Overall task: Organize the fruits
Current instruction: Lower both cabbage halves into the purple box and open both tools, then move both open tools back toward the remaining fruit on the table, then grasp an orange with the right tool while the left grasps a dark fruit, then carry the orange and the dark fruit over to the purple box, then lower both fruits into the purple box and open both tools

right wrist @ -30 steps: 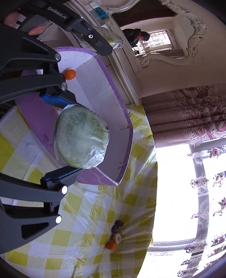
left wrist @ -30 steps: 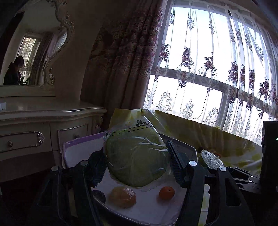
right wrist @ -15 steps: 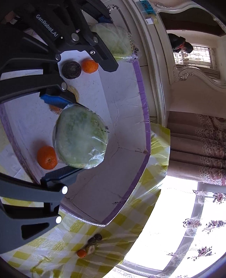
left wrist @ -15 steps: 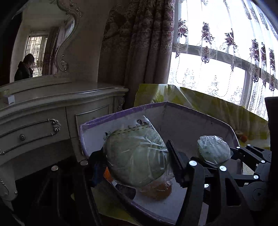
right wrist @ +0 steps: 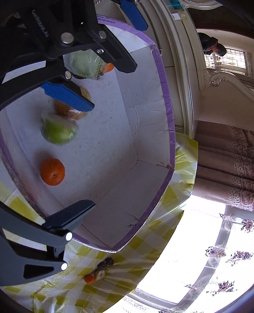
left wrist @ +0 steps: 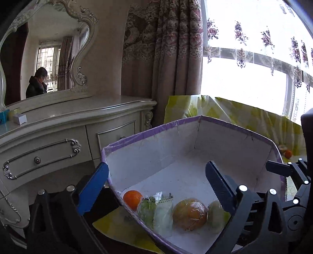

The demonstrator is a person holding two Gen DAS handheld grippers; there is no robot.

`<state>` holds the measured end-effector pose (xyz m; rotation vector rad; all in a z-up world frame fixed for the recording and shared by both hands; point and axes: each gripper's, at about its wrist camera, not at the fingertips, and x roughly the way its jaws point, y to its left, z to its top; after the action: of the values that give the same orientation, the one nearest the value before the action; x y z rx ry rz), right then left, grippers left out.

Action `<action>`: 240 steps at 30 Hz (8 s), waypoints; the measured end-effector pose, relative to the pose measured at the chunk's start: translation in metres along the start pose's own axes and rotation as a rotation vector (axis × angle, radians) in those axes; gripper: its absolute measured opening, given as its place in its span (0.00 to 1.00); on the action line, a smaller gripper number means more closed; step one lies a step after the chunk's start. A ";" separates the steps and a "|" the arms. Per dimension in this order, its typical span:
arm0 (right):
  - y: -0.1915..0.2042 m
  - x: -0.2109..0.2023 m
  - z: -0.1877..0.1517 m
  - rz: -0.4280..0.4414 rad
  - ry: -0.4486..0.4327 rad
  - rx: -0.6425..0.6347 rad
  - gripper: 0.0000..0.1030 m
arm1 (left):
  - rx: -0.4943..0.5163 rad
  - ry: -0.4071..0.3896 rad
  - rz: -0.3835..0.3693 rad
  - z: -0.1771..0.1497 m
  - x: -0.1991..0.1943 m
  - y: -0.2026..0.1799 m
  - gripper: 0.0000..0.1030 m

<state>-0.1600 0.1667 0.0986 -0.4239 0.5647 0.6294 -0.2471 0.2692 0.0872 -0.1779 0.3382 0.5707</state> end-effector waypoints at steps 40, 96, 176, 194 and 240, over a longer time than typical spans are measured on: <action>-0.306 -0.060 -0.185 -0.365 -0.091 0.850 0.98 | 0.467 0.019 -0.672 -0.014 -0.033 -0.298 0.95; -0.467 0.132 -0.106 -0.312 0.231 0.720 0.44 | 0.144 0.552 -0.657 -0.052 0.118 -0.311 0.95; -0.288 -0.024 -0.186 -0.233 0.108 0.806 0.45 | 0.146 0.489 -0.784 -0.062 0.075 -0.269 0.38; -0.217 -0.049 -0.184 -0.160 0.121 0.683 0.45 | 0.228 0.332 -0.764 -0.067 0.022 -0.238 0.38; -0.002 -0.009 -0.001 0.103 -0.009 0.072 0.45 | -0.015 0.070 -0.229 0.019 0.009 -0.007 0.38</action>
<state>-0.1648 0.1605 0.1039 -0.3253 0.6016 0.7070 -0.2311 0.2726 0.1017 -0.2478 0.3755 0.3413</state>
